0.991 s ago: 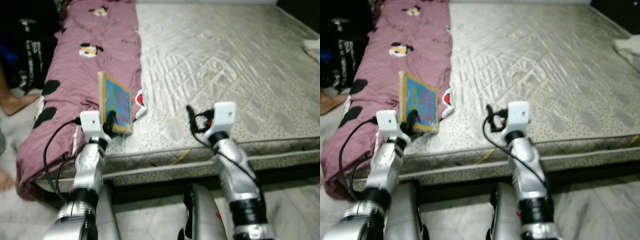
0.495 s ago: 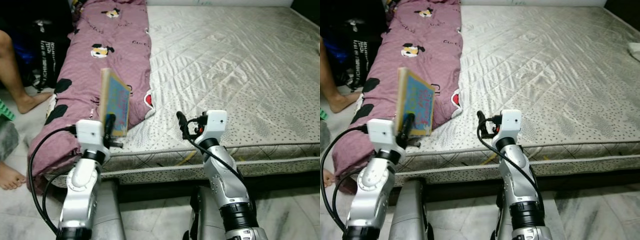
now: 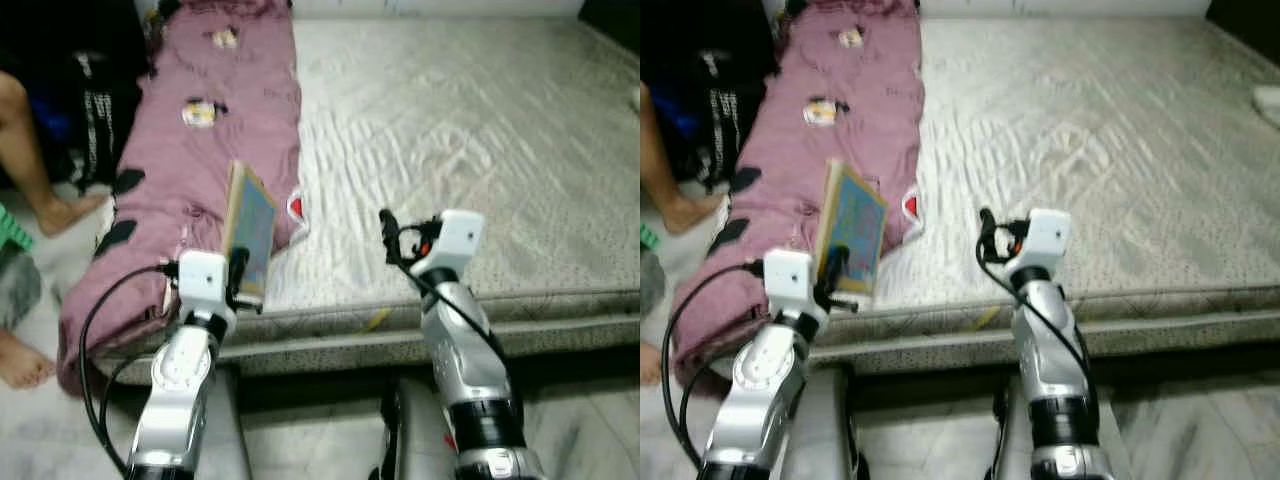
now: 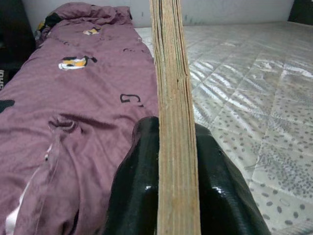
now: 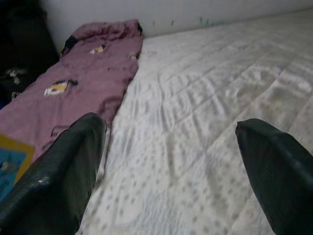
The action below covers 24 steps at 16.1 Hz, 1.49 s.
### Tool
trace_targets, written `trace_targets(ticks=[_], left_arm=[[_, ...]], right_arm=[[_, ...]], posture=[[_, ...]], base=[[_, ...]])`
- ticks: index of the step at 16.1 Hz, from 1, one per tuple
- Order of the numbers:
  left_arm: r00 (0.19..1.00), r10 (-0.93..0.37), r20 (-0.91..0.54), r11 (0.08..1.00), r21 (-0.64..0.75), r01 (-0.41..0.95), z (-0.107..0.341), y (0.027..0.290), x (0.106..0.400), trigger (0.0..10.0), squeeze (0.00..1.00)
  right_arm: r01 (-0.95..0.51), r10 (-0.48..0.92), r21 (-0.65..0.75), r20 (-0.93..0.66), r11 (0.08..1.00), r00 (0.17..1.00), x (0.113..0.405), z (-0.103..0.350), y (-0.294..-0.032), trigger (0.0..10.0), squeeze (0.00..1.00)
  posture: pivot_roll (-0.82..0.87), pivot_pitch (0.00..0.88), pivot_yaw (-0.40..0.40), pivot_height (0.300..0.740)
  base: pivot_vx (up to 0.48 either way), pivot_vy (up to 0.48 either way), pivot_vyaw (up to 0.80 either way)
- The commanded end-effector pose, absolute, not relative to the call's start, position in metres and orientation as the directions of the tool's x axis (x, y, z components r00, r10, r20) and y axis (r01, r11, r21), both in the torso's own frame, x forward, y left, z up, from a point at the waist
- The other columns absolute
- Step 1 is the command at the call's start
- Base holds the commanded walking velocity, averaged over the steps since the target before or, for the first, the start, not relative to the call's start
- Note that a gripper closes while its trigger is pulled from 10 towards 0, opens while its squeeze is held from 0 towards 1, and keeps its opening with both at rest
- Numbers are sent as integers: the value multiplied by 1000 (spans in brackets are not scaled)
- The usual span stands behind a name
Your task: Clean up the room
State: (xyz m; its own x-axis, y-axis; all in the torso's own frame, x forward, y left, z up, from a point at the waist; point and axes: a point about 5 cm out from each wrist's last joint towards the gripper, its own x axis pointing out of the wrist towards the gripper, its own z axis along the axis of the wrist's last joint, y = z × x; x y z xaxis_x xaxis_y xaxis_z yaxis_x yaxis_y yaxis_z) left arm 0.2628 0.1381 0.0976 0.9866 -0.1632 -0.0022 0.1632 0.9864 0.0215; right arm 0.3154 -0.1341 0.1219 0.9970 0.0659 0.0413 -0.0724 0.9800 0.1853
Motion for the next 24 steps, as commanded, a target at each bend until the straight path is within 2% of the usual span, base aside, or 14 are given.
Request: trace_targets(ticks=[1,10,20,24], left_arm=[[987,-156,40,987,45,154,108,140,267,10000,0],[991,-131,21,987,96,128,105,142,272,10000,0],[994,-109,27,990,95,106,108,140,274,10000,0],[989,-149,3,986,80,149,104,134,271,10000,0]], right_arm=[[-51,42,182,57,982,998,319,127,-137,10000,0],[-21,14,138,46,990,999,318,125,-141,10000,0],[-14,13,87,12,996,1000,306,108,-147,10000,0],[-20,18,101,16,995,1000,304,108,-142,10000,0]], posture=[[35,0,-9,624],[34,0,-8,737],[33,0,-10,740],[34,0,-10,740]], base=[[0,0,0],[0,0,0],[0,0,0],[0,0,0]])
